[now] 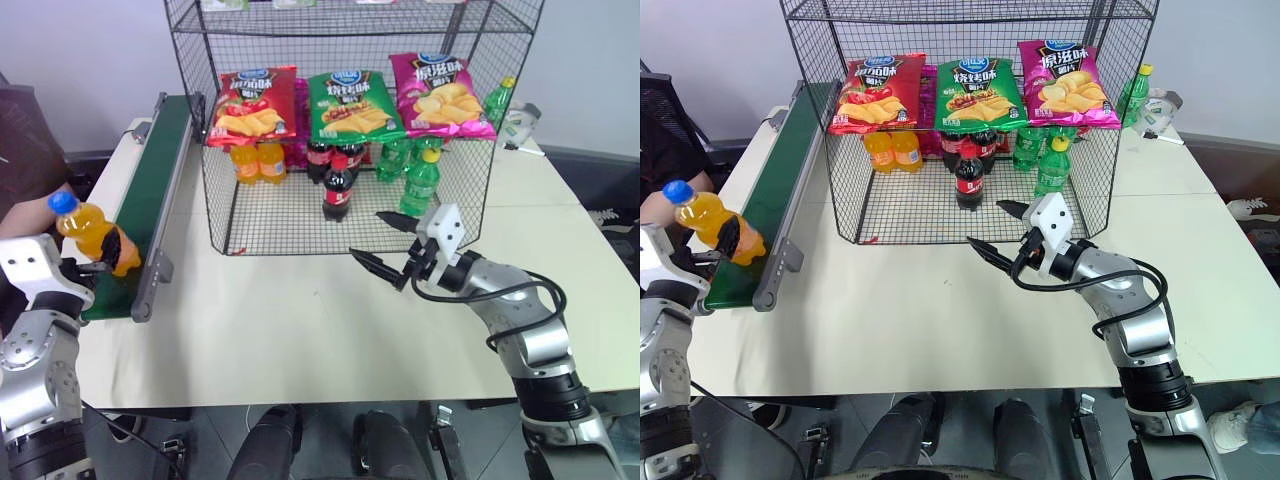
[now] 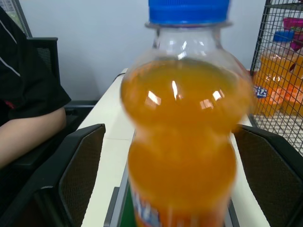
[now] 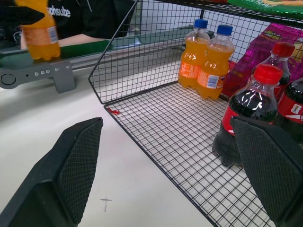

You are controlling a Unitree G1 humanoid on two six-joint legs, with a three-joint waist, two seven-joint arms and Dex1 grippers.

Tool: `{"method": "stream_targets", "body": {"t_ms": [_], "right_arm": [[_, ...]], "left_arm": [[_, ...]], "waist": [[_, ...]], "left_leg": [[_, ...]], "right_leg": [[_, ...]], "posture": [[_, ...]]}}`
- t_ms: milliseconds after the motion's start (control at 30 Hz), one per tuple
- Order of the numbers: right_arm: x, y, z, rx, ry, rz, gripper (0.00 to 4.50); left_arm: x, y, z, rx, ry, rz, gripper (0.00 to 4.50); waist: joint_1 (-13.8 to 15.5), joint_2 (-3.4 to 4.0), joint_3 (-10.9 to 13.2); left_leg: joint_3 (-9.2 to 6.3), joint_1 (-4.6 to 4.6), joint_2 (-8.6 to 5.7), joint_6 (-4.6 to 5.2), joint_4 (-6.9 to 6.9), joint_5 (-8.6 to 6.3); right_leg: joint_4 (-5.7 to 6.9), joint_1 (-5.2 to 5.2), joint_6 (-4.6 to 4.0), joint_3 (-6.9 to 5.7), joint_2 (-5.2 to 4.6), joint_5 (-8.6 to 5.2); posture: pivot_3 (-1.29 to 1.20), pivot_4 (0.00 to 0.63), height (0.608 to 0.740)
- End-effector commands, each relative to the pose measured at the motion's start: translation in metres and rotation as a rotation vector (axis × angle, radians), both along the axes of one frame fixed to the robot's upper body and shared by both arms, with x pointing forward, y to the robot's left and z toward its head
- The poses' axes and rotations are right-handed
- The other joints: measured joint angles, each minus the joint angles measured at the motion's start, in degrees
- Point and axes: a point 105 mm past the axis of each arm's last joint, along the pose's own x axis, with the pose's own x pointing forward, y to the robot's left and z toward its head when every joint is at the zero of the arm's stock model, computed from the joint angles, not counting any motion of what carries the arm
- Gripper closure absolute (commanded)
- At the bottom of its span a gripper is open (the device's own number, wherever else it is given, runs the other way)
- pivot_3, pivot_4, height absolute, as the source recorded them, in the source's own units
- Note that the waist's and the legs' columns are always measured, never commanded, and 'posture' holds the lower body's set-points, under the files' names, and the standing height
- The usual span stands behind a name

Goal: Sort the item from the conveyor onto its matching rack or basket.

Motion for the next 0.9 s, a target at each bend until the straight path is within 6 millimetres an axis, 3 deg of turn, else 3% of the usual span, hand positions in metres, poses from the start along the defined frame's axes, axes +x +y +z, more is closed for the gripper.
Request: {"method": "stream_targets", "body": {"t_ms": [33, 100, 133, 333, 467, 533, 633, 767, 900], "right_arm": [[-0.003, 0.005, 0.013, 0.013, -0.054, 0.023, 0.00], [-0.004, 0.005, 0.013, 0.013, -0.053, 0.023, 0.00], [-0.004, 0.004, 0.013, 0.012, -0.053, 0.023, 0.00], [-0.005, 0.005, 0.013, 0.009, -0.048, 0.027, 0.00], [-0.005, 0.004, 0.012, 0.006, -0.045, 0.030, 0.00], [-0.005, 0.004, 0.012, 0.004, -0.043, 0.032, 0.00], [-0.006, 0.005, 0.011, 0.001, -0.039, 0.040, 0.00], [-0.006, 0.006, 0.011, 0.002, -0.040, 0.042, 0.00], [-0.009, 0.007, 0.012, 0.004, -0.042, 0.044, 0.00]], "left_arm": [[-0.002, 0.000, 0.014, 0.042, -0.035, -0.002, 0.91], [-0.003, -0.002, 0.014, 0.041, -0.034, -0.006, 1.82], [-0.003, -0.003, 0.014, 0.041, -0.034, -0.008, 2.02], [-0.002, -0.006, 0.026, 0.062, -0.063, -0.019, 2.04], [0.000, -0.020, 0.052, 0.089, -0.127, -0.097, 2.04], [0.002, -0.037, 0.066, 0.086, -0.156, -0.188, 2.04], [0.007, -0.080, 0.079, 0.059, -0.152, -0.408, 2.04], [0.012, -0.120, 0.075, 0.064, -0.101, -0.555, 2.04], [0.034, -0.152, 0.060, 0.039, -0.064, -0.575, 2.04]], "waist": [[0.0, 0.00, 0.0], [0.0, 0.01, 0.0], [0.0, 0.02, 0.0], [0.0, 0.01, 0.0], [0.1, -0.02, 0.0], [0.1, -0.04, 0.0], [0.2, -0.04, 0.0], [-0.1, -0.01, 0.0], [-0.2, -0.01, 0.0]], "left_leg": [[0.00, 0.00, 0.00, 0.00, 0.00, 0.00], [0.00, 0.01, 0.00, 0.00, 0.00, 0.00], [0.00, 0.02, 0.00, 0.00, -0.01, 0.00], [0.00, 0.02, 0.00, 0.00, 0.00, 0.00], [-0.01, 0.00, 0.00, 0.00, 0.01, 0.00], [-0.01, -0.02, 0.00, 0.00, 0.05, 0.00], [-0.02, -0.04, -0.01, 0.00, 0.08, 0.00], [0.02, -0.02, -0.02, 0.00, 0.09, 0.00], [0.03, -0.02, 0.02, -0.01, -0.02, 0.02]], "right_leg": [[0.00, 0.00, 0.00, 0.00, 0.00, 0.00], [0.01, 0.00, 0.00, 0.00, 0.00, 0.00], [0.01, 0.01, -0.01, 0.00, 0.00, -0.01], [0.01, 0.01, -0.02, 0.00, 0.00, -0.01], [0.01, 0.00, -0.06, -0.02, 0.00, -0.03], [0.00, 0.01, -0.07, -0.02, 0.00, -0.03], [-0.01, 0.02, -0.06, -0.03, 0.00, -0.03], [-0.02, 0.13, -0.06, 0.00, -0.01, -0.03], [0.05, 0.16, 0.02, 0.03, 0.04, 0.02]], "posture": [[0.00, 0.150, 0.740], [0.00, 0.150, 0.740], [0.00, 0.150, 0.740], [0.00, 0.150, 0.740], [0.00, 0.150, 0.740], [0.00, 0.150, 0.740], [0.00, 0.150, 0.740], [0.00, 0.150, 0.740], [0.00, 0.150, 0.740]]}}
